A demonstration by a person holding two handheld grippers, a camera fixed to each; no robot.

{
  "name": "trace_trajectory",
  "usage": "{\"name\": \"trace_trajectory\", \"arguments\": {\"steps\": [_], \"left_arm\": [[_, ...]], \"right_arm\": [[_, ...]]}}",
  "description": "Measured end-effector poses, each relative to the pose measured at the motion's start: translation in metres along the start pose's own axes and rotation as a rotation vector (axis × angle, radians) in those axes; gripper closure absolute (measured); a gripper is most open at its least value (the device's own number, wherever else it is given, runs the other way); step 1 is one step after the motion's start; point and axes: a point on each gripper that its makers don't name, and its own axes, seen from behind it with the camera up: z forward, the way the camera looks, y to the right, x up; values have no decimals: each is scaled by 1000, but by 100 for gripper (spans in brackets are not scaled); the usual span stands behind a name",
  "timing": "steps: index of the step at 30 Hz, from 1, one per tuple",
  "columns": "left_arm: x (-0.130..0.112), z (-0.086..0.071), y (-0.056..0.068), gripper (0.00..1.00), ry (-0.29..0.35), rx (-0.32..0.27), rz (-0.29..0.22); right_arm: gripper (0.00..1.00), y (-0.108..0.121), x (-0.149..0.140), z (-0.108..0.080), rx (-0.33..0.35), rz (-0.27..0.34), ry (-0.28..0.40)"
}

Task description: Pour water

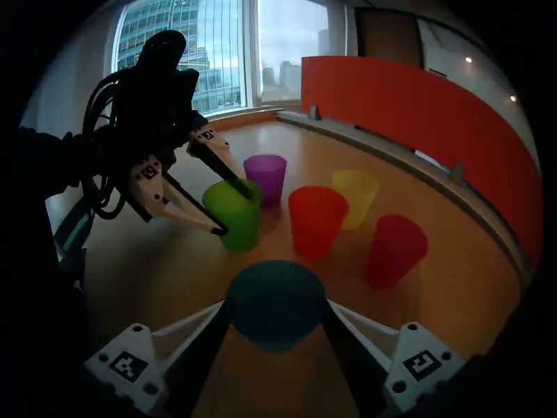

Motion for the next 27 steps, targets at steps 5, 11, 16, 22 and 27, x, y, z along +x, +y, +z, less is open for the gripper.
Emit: {"name": "trace_trajectory", "arguments": {"steps": [5, 11, 16, 22, 27], "left_arm": [[7, -7, 0, 13, 20, 12, -1], [23, -22, -2, 13, 66, 41, 3], [40, -38, -3, 13, 113, 69, 4], [61, -59, -4, 13, 166, 103, 17], [81, -77, -3, 13, 218, 134, 29]], "right_arm": [[8, -1, 12, -7, -6, 9, 30], [8, 3, 29, -20, -31, 9, 73], [8, 6, 47, -35, -53, 9, 118], [8, 6, 68, -54, -81, -2, 172], [8, 3, 88, -70, -100, -15, 225]]}}
